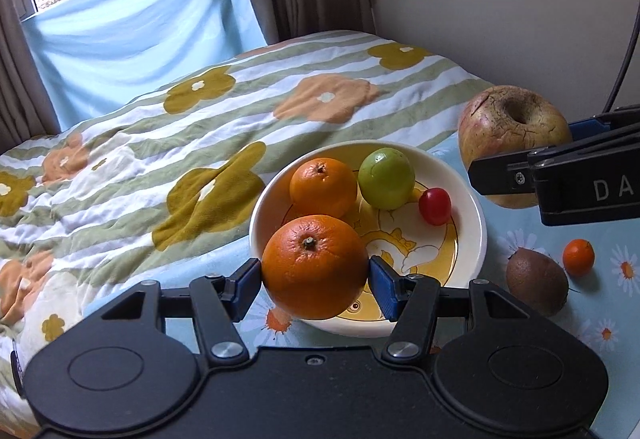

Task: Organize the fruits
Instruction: 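Carry both fruits to the white bowl while the left tool releases the orange inside, then lower the brownish apple into the bowl and open the right tool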

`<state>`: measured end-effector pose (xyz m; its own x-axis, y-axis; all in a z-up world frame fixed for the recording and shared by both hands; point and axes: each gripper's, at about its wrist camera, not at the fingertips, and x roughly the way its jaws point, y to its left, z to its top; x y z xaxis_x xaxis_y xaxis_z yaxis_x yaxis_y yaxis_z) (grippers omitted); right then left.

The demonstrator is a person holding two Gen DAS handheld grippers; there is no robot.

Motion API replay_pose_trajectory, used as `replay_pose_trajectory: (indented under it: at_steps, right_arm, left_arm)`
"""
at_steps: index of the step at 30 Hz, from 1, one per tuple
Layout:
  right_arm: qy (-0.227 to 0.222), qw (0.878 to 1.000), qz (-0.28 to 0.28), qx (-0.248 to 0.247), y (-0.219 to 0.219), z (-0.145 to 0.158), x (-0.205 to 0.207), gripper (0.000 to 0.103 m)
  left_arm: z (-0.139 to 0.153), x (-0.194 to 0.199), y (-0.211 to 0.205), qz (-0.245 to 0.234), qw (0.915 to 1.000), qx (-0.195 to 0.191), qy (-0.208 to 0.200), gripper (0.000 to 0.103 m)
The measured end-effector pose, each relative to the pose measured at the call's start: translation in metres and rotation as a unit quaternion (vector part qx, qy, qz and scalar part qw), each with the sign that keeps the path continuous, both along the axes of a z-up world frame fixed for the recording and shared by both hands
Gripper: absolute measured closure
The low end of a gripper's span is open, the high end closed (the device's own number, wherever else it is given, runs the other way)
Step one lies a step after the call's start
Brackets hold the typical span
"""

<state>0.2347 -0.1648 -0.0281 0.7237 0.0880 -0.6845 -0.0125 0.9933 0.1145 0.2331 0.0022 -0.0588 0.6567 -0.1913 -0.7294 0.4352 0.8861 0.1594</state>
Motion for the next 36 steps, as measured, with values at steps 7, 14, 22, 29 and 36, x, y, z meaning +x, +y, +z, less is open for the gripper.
replay_pose_trajectory:
  at_steps: [7,14,22,29,36]
  right_arm:
    - [0.013,1.0,-0.024,0.0,0.001,-0.013,0.01,0.015]
    - [0.015,0.999,-0.037,-0.001,0.005,-0.015,0.017,0.015]
    - [0.015,1.0,-0.026,-0.005,0.009,-0.01,0.022,0.015]
    - [0.024,1.0,0.013,-0.004,0.025,-0.013,0.031,0.015]
    - [0.039,0.999,0.033,0.01,0.04,-0.028,0.047,0.015]
  left_arm:
    - [-0.025,0.021,-0.006,-0.031,0.9993,0.01,0.016,0.04]
    - [-0.025,0.022,-0.001,-0.044,0.999,0.003,0.007,0.029]
    - [-0.009,0.014,0.011,-0.037,0.9992,-0.016,-0.007,0.011]
    - [0.005,0.003,0.029,0.0,0.9994,-0.03,-0.015,0.005]
    - [0.012,-0.009,0.044,0.027,0.9989,-0.032,-0.021,0.005]
